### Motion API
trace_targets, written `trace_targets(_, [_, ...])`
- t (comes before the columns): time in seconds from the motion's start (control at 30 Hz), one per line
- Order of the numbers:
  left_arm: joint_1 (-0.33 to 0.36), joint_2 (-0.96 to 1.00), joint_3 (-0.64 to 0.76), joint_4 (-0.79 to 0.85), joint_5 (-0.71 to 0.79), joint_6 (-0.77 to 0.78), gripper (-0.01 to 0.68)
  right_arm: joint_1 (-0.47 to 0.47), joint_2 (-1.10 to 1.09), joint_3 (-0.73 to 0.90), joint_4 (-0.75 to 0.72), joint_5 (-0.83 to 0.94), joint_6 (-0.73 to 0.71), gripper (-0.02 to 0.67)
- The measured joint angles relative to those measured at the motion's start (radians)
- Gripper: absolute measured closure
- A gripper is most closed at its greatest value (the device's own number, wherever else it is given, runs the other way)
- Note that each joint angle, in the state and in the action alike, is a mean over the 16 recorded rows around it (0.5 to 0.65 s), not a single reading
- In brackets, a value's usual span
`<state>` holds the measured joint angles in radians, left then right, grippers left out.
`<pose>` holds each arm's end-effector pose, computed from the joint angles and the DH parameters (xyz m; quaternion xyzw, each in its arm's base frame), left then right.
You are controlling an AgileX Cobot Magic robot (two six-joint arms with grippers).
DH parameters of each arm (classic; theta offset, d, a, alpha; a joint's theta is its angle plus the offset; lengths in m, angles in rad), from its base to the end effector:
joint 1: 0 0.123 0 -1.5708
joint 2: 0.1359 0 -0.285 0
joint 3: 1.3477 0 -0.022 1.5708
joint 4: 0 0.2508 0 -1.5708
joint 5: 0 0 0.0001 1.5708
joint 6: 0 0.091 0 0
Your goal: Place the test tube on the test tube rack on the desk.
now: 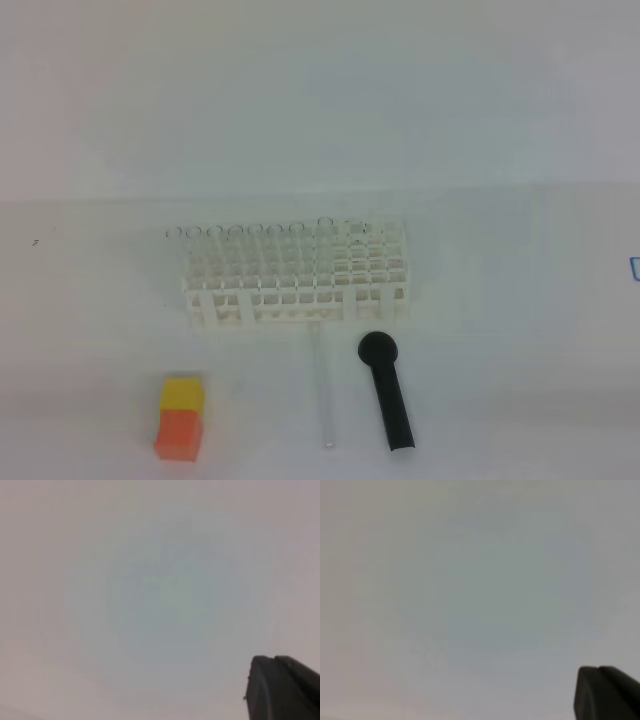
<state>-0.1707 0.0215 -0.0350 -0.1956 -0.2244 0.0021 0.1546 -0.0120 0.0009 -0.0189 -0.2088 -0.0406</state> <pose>0.0521 -0.0050 0.2434 -0.0228 0.5847 -0.1325 0.8000 0.0507 0.0083 0.2321 -0.0646 0.5871 0.0397 0.8059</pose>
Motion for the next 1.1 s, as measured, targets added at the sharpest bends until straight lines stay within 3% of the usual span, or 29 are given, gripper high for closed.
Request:
trace_targets(0.17, [0.0, 0.033, -0.115, 0.016, 0.127, -0.074, 0.674, 0.0, 0.014, -0.089, -0.001, 0.079, -0.016, 0.65])
trace_targets(0.3, [0.0, 0.111, -0.269, 0.031, 0.348, -0.12, 0.674, 0.0, 0.062, -0.207, -0.001, 0.212, -0.027, 0.65])
trace_targets(0.5, [0.0, 0.315, -0.513, 0.045, 0.723, -0.147, 0.674, 0.0, 0.219, -0.441, 0.003, 0.479, -0.042, 0.65])
trace_targets(0.7, [0.0, 0.569, -0.646, -0.003, 0.949, -0.144, 0.674, 0.0, 0.433, -0.629, 0.028, 0.738, -0.028, 0.65])
trace_targets(0.9, [-0.044, 0.822, -0.665, -0.161, 0.97, -0.004, 0.673, 0.0, 0.598, -0.722, 0.061, 0.934, -0.008, 0.65])
trace_targets(1.1, [-0.185, 1.054, -0.662, -0.302, 0.85, 0.107, 0.673, 0.0, 0.671, -0.739, 0.072, 1.051, 0.008, 0.65])
